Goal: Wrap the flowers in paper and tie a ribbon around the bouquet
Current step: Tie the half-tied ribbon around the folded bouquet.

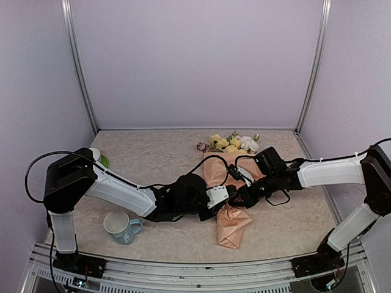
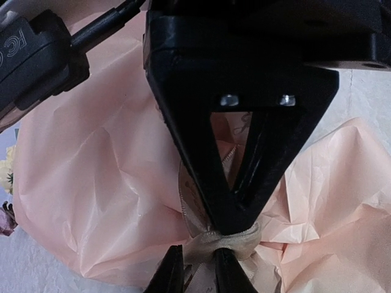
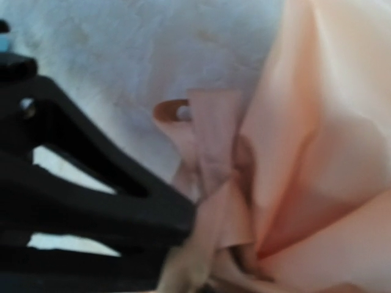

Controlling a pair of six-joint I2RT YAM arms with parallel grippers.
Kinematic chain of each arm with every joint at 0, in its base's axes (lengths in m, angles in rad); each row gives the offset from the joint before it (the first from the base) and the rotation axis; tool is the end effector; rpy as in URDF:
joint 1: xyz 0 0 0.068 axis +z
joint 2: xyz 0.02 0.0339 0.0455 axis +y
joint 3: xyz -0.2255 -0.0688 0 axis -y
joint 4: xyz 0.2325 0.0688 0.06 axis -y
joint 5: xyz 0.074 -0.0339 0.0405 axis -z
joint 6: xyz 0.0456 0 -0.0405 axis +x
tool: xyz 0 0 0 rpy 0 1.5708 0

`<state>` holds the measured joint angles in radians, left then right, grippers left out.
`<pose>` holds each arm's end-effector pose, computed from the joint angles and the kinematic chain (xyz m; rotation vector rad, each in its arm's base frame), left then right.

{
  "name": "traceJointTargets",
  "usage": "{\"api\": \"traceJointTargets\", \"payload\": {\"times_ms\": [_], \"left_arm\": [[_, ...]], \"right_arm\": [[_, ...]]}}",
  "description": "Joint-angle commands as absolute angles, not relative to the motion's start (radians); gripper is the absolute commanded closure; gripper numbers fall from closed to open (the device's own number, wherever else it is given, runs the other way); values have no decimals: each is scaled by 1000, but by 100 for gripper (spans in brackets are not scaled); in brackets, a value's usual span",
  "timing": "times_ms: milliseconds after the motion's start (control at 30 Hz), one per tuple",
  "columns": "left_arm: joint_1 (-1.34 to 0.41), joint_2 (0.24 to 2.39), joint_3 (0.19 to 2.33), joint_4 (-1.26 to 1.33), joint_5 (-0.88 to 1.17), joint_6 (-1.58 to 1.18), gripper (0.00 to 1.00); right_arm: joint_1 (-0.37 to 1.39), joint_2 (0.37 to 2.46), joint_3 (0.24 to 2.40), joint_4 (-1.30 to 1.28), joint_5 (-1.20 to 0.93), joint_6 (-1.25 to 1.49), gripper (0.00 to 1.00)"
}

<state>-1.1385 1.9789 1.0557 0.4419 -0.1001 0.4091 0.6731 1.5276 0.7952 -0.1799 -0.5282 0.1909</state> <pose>0.1732 -0.3644 0.1160 1.3996 1.5222 -0.3499 0.2145 0.2004 0.1383 -0.8479 2.4496 1.0032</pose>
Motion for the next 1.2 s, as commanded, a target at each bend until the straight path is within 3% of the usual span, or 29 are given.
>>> {"api": "traceJointTargets", "payload": {"times_ms": [0, 467, 933, 1167], "left_arm": [[-1144, 1997, 1087, 468, -113, 423, 81], [-1130, 2009, 1099, 467, -102, 372, 81], [-1047, 2002, 1082, 483, 10, 203, 79], [-1045, 1962, 1047, 479, 19, 195, 79]], "right_arm": [[678, 1534, 808, -176, -582, 154, 100], [672, 1424, 806, -198, -547, 166, 100], [689, 1405, 716, -106, -457, 297, 74], [692, 1460, 731, -84, -444, 291, 67]]}}
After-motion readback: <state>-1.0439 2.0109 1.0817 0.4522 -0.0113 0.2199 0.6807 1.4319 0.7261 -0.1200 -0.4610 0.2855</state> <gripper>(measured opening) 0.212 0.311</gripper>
